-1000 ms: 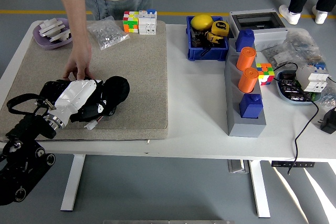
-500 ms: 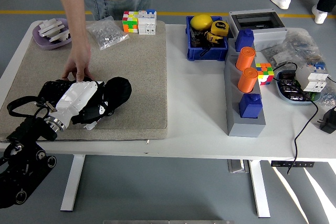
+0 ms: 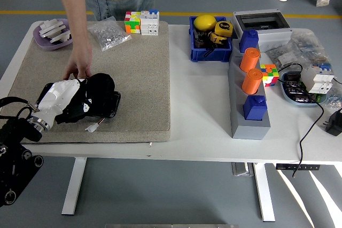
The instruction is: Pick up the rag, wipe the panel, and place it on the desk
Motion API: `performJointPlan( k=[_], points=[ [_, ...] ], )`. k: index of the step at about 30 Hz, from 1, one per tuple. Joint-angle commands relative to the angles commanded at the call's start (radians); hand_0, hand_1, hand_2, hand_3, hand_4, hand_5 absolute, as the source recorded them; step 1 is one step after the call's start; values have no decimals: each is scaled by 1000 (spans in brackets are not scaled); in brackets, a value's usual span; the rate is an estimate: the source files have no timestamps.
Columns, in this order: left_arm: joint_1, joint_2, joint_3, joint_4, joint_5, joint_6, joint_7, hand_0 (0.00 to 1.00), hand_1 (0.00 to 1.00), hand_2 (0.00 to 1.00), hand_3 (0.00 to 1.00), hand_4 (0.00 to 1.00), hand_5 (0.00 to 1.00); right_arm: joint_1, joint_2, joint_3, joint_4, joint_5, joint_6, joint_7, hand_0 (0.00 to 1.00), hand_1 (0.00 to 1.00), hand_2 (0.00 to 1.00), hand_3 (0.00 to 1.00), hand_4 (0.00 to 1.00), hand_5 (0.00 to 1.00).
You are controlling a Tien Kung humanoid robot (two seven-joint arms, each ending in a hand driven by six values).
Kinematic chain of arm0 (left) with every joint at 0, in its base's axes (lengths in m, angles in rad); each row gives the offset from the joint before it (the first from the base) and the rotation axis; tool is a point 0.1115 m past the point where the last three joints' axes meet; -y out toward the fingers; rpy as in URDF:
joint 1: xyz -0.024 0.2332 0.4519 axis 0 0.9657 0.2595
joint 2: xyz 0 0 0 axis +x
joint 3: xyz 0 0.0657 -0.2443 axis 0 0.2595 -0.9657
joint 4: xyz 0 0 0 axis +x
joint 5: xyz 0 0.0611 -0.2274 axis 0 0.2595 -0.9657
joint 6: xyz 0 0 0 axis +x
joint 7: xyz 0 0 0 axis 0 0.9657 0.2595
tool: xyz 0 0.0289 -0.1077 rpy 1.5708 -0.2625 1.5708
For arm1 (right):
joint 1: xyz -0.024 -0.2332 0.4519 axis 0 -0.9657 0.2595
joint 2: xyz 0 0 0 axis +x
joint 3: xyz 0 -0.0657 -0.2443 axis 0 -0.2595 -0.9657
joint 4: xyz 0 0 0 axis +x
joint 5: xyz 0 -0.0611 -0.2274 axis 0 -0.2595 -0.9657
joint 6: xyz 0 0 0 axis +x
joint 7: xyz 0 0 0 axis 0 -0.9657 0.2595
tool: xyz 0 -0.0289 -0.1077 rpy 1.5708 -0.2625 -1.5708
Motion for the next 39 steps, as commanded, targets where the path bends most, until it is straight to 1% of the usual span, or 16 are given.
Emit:
performJointPlan(
  k=[3,7,13,18,23,32,39],
  points=[
    [1,8,-19,20,-3,1,-4,263,217,564,411,2,2,-1,-1,-3,0,2,0,-1,736,638,684,607,998,493],
    [1,12,-49,51,-6,2,-9,263,217,564,411,2,2,0,-1,-3,0,1,-1,-2,736,638,684,607,998,493],
    [2,23,-92,76,1,4,-12,265,217,563,411,2,2,3,-1,-5,0,3,0,-2,738,638,684,607,998,492],
    [1,44,-111,101,1,4,-13,264,217,563,412,2,2,3,-1,-8,0,5,1,-3,737,636,684,608,998,492],
    [1,57,-140,127,8,4,-15,268,219,563,413,2,2,3,0,-9,0,5,1,-6,738,635,684,608,998,492],
    [-5,71,-206,183,12,5,-27,268,219,563,412,2,2,5,0,-4,0,1,1,-5,740,635,684,608,998,491],
    [-13,75,-254,251,7,12,-48,269,220,560,411,2,2,7,1,0,0,-3,0,-5,741,635,684,608,998,491]
  ],
)
